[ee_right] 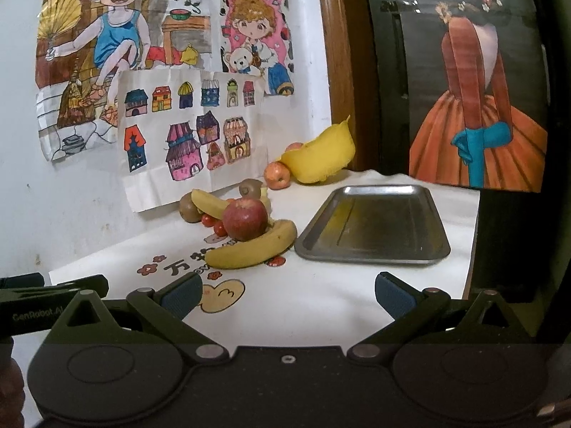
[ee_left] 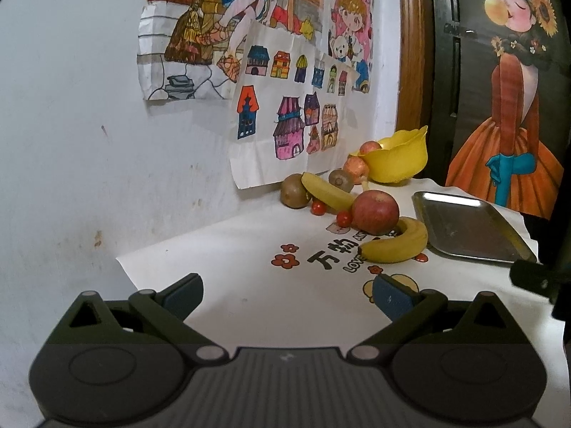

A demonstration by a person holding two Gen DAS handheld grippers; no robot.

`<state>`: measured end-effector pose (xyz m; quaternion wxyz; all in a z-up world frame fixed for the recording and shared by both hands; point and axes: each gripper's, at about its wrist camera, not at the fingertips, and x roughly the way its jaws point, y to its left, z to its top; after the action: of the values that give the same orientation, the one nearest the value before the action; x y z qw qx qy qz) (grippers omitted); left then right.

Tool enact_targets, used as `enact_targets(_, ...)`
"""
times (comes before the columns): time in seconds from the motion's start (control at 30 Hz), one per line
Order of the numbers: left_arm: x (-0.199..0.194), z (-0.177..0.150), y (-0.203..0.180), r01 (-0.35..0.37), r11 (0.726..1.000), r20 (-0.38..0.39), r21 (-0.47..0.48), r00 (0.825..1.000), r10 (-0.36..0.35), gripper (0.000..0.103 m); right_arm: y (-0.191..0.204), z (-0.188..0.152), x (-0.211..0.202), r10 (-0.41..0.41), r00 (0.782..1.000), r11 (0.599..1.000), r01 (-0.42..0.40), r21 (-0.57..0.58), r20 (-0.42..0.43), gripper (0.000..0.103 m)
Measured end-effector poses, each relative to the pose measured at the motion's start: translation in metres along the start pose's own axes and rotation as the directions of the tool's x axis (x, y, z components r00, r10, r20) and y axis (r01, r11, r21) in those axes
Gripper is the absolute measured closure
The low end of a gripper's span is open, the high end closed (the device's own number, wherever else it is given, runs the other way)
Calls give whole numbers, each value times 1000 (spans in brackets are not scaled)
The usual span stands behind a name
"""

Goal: Organize fruits

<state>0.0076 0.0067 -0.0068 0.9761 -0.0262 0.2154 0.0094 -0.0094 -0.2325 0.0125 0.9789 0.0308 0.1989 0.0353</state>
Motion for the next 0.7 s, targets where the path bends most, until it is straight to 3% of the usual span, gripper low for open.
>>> enact_targets(0.3, 19, 20, 8, -19, 1000, -14, 14, 1000, 19, 0, -2, 24, 9, 23, 994, 995, -12, -97, 110, 1)
enact_targets(0.53, 51, 45, 20, -9, 1000, -52, 25, 999, 10, 0, -5, 39, 43, 124, 992, 990, -123, -64, 14, 1)
enact_targets(0.7, 77, 58, 28, 12, 1000, -95, 26, 995, -9, 0, -1, 41, 78, 169, 980, 984, -173, -34, -104, 1)
